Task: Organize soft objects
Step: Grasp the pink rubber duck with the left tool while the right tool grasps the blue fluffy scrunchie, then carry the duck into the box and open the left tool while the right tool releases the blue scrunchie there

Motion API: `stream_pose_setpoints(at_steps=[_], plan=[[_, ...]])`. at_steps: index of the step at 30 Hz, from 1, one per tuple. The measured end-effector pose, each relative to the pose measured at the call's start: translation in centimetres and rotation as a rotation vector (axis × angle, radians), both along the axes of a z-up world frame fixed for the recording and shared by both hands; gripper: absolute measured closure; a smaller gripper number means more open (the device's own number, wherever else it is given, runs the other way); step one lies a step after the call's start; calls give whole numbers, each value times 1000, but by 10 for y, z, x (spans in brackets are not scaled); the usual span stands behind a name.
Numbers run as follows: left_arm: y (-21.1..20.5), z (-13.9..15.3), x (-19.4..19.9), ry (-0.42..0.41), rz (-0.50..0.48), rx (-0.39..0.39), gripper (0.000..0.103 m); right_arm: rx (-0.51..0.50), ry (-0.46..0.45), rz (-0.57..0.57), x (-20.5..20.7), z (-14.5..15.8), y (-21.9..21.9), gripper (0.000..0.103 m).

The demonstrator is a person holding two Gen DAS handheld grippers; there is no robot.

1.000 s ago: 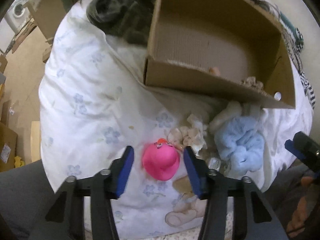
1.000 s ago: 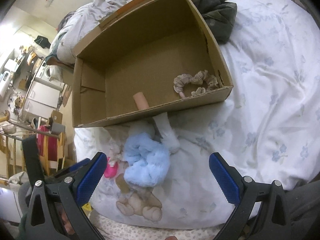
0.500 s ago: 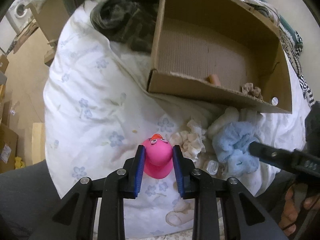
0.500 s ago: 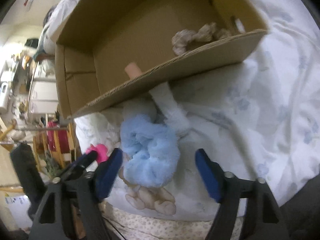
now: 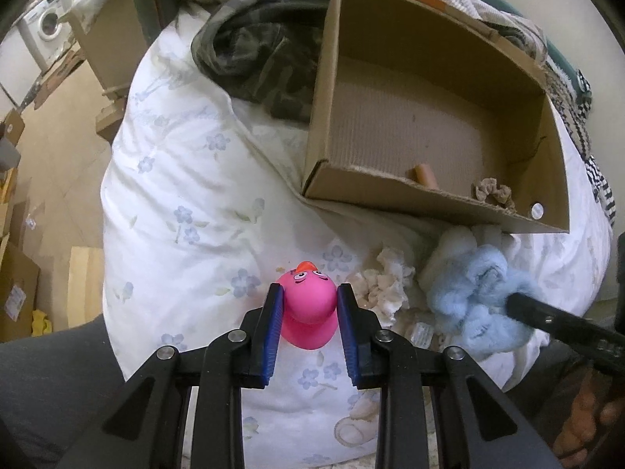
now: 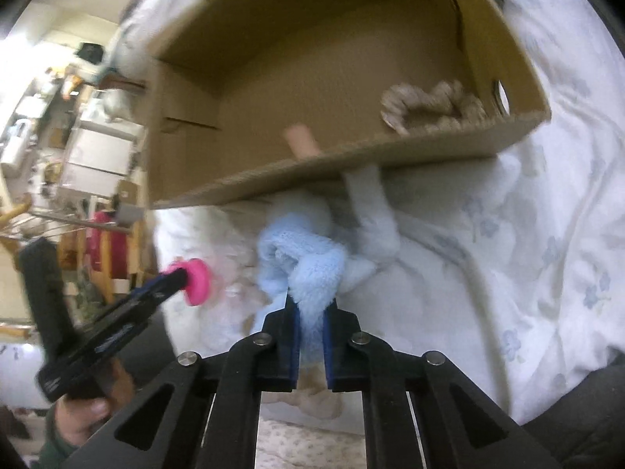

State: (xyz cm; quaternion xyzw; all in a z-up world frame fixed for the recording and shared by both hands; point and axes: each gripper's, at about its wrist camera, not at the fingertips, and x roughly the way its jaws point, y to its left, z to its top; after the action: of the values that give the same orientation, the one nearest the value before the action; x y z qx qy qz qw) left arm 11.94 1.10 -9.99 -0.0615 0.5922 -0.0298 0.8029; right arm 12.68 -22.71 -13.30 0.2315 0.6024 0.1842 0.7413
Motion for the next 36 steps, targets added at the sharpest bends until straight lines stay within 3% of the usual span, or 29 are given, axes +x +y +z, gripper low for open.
stream_pose_setpoints(at_steps=[9,22,31,36], plan=[[2,38,-12,-81,-16,-7,78,150,-129,10,-16,47,-10,93],[-3,103,10,-201,-34,-19,78,197,-252,-34,-2,106,-40,93],[-12,107,49,-234,-62,7,78,158,-274,-48,29,112,-43,93],[-22,98,69,-236,-84,4,78,142,-289,-72,49,100,-46,93]])
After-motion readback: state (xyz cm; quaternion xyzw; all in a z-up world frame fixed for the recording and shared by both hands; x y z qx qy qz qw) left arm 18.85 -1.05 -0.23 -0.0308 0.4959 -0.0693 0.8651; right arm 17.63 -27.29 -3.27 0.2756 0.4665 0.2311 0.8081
